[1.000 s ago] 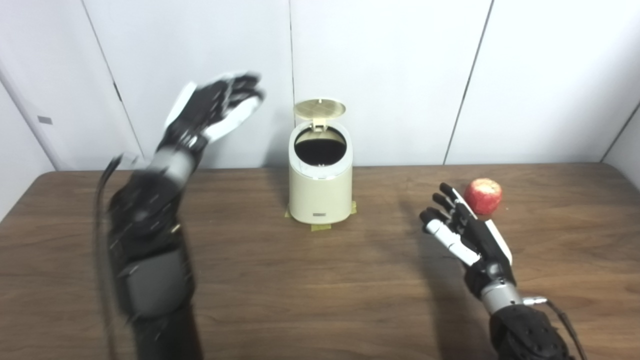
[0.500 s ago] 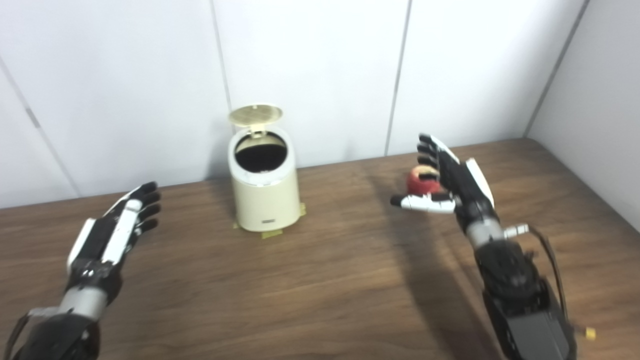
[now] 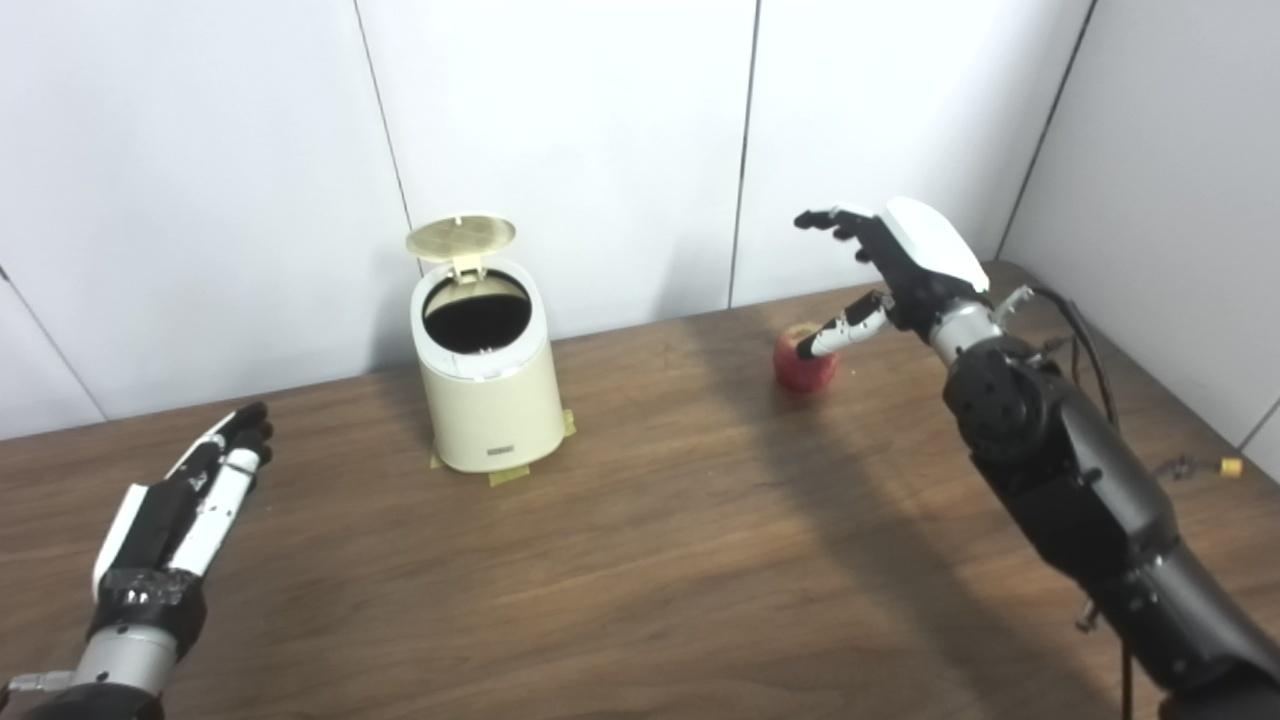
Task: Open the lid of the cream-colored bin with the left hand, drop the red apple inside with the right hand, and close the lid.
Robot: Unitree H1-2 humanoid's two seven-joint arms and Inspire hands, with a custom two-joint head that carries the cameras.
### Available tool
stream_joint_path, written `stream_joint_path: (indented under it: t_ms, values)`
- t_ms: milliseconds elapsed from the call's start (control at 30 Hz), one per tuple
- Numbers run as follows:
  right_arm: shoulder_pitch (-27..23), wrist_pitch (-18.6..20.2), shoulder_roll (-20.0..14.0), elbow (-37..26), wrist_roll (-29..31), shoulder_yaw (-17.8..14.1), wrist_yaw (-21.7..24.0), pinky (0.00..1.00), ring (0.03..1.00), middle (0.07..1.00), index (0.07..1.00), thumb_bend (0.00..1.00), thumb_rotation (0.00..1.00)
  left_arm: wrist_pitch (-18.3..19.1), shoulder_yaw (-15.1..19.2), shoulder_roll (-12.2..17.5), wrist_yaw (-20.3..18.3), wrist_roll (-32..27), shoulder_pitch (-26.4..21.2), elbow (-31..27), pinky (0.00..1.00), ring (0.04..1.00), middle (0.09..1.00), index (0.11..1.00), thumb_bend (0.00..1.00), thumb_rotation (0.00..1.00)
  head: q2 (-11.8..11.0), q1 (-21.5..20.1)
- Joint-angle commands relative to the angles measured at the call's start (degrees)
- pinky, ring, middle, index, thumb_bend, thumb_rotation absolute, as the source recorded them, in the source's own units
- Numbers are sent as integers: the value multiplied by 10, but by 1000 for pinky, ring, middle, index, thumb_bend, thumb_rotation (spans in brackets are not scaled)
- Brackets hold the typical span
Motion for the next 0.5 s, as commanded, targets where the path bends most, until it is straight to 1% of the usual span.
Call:
stream_joint_path:
  t_ms: [0, 33, 100, 167, 233, 300, 367, 400, 433, 467]
  values:
    - [-43, -20, -32, 25, -45, 17, 14, 795, 898, 865, 783, 934, 65, -5, -1, 13, 3, -14, -16, -21, 980, 917, 910, 898, 317, 662, 0, 1]
    - [-58, -23, -38, 49, -60, 33, 23, 771, 899, 865, 779, 946, 88, -5, 0, 14, 2, -18, -17, -23, 953, 915, 912, 900, 302, 651, 1, 1]
    - [-82, -32, -42, 88, -79, 54, 38, 750, 910, 869, 778, 956, 116, -5, 2, 15, 3, -21, -20, -27, 938, 919, 917, 903, 288, 639, 2, 2]
    - [-101, -45, -42, 117, -84, 66, 46, 760, 916, 866, 787, 954, 136, -5, 6, 14, 5, -22, -21, -30, 927, 919, 917, 904, 289, 633, 3, 1]
    - [-128, -64, -38, 164, -88, 81, 51, 766, 912, 863, 795, 961, 145, -5, 9, 13, 0, -20, -21, -35, 921, 921, 918, 909, 296, 627, 4, -2]
    - [-152, -73, -35, 201, -98, 96, 58, 784, 913, 863, 804, 967, 159, -5, 10, 14, -4, -18, -21, -39, 917, 920, 918, 909, 295, 620, 4, -4]
    - [-173, -75, -32, 230, -110, 112, 68, 828, 930, 877, 826, 966, 202, -5, 11, 14, -8, -17, -20, -41, 921, 921, 920, 912, 272, 606, 5, -4]
    - [-184, -82, -31, 247, -119, 121, 66, 827, 927, 877, 828, 972, 214, -5, 10, 15, -10, -19, -19, -42, 923, 922, 921, 913, 261, 603, 6, -6]
    - [-191, -88, -31, 256, -124, 126, 64, 801, 911, 867, 824, 988, 222, -5, 10, 16, -11, -20, -19, -43, 925, 925, 923, 915, 252, 613, 7, -6]
    - [-198, -95, -31, 267, -128, 130, 61, 801, 911, 867, 824, 988, 222, -5, 10, 18, -13, -22, -19, -43, 925, 925, 923, 915, 252, 613, 6, -6]
